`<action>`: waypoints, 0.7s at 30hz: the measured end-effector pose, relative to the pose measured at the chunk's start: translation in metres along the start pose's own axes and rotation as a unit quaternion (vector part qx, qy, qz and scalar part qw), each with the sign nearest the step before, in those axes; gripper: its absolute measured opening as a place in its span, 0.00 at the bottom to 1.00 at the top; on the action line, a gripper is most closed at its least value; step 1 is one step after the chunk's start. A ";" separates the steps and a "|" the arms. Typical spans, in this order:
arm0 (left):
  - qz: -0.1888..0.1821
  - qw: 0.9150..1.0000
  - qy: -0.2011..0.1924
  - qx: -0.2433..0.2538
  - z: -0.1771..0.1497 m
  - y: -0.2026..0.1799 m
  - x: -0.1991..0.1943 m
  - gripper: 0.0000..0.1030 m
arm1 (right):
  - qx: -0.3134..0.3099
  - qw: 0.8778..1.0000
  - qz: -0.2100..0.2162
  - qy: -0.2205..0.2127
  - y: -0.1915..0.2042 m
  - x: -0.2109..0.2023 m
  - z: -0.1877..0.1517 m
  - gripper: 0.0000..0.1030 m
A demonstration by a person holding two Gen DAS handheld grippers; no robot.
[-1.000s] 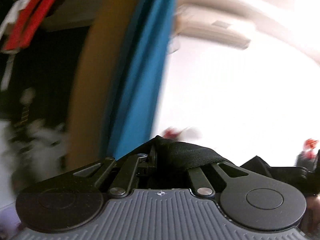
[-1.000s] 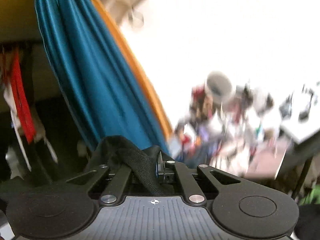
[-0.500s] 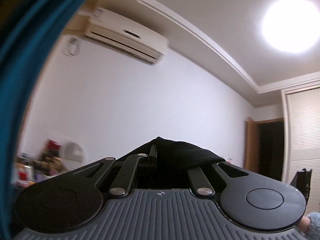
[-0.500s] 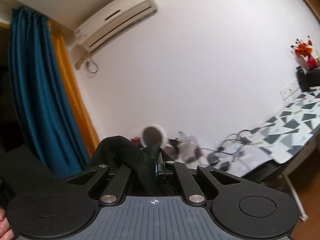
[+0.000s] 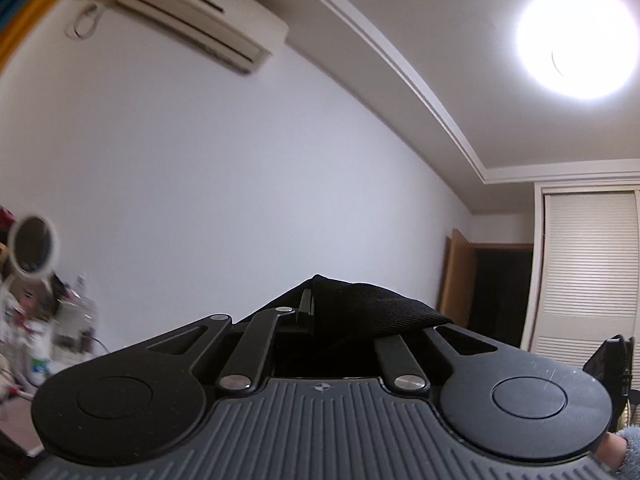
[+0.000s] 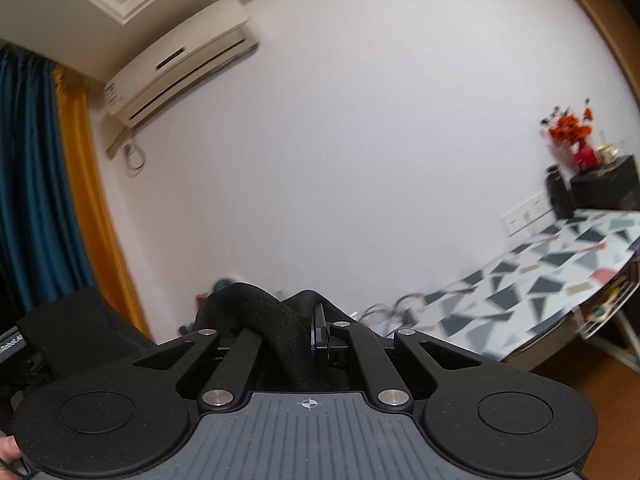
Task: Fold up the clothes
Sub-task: 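Lift the black garment with both grippers and carry it to the patterned table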
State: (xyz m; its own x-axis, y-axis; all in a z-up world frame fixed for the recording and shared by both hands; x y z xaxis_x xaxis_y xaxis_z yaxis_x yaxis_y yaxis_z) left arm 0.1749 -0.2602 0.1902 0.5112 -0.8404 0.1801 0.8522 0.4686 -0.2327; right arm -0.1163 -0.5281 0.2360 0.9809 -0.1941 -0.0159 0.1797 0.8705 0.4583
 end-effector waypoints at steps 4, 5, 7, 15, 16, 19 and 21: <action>-0.024 1.000 0.013 0.007 -0.018 -0.020 0.048 0.05 | 0.013 0.999 -0.029 -0.022 -0.060 -0.006 0.022 0.03; -0.031 0.999 0.016 0.009 -0.022 -0.024 0.061 0.05 | 0.017 0.999 -0.038 -0.025 -0.075 -0.005 0.025 0.03; -0.044 0.999 0.022 0.011 -0.031 -0.030 0.086 0.05 | 0.018 0.998 -0.055 -0.026 -0.101 -0.002 0.032 0.03; -0.096 0.995 0.031 0.004 -0.050 -0.017 0.199 0.05 | 0.026 0.993 -0.099 -0.055 -0.189 0.058 0.069 0.03; -0.102 0.994 0.031 0.006 -0.051 -0.013 0.214 0.05 | 0.029 0.993 -0.100 -0.062 -0.198 0.071 0.076 0.03; -0.122 0.992 0.035 0.008 -0.051 0.002 0.263 0.05 | 0.039 0.990 -0.109 -0.081 -0.228 0.113 0.096 0.03; -0.139 0.989 0.041 0.004 -0.055 0.015 0.296 0.05 | 0.038 0.988 -0.120 -0.085 -0.244 0.137 0.108 0.03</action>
State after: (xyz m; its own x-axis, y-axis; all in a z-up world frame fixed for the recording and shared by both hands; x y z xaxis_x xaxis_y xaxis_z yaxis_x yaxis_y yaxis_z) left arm 0.3325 -0.5169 0.1876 0.2456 -0.9565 0.1572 0.9599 0.2174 -0.1770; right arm -0.0336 -0.8165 0.2179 0.8829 -0.4693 0.0156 0.3924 0.7557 0.5244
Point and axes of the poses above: each gripper's, at about its wrist camera, not at the fingertips, and x roughly the way its jaws point, y to its left, z to its top, the point moved 1 cm from there along x, roughly the way its jaws point, and after that the axes turned 1 degree about -x, right-handed, at the moved point
